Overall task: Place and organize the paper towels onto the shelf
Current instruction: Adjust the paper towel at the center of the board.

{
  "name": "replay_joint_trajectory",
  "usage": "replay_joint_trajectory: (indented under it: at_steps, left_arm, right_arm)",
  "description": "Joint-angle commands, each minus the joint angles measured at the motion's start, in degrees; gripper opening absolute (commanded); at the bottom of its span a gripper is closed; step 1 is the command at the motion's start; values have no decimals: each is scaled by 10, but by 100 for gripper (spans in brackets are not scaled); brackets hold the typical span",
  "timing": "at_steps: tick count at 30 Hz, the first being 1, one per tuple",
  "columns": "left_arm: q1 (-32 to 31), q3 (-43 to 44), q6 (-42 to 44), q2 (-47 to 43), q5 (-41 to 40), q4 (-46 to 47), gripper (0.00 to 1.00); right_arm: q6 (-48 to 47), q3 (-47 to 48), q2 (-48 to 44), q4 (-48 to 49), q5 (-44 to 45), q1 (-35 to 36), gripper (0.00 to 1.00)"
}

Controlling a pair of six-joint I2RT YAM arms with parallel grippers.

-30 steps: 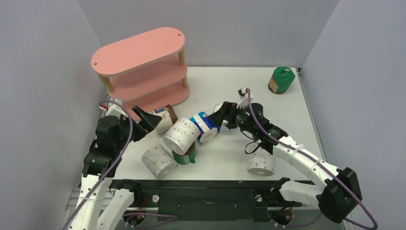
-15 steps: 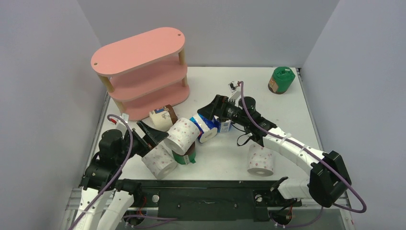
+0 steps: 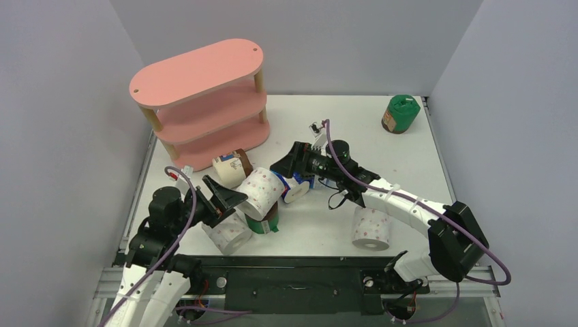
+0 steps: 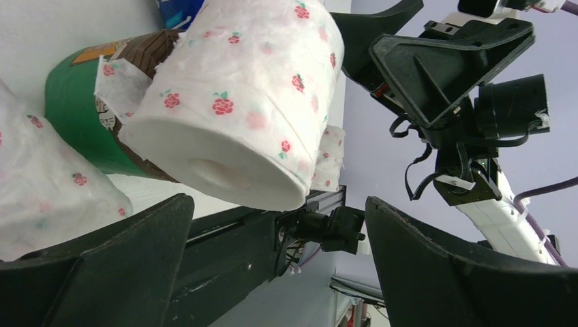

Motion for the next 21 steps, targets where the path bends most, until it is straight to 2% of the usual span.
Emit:
replay_joint_trajectory:
  at_steps: [1, 15, 21]
  left_arm:
    - [-6, 3, -12, 6, 21, 61, 96]
    - [-53, -20, -29, 62, 1, 143, 96]
    - [-89, -31, -38, 85, -38, 169, 97]
  right_arm:
    - [3, 23, 3, 47, -7, 13, 86]
    - [-10, 11, -8, 21, 4, 21, 86]
    - [-11, -13, -25, 23, 9, 22, 86]
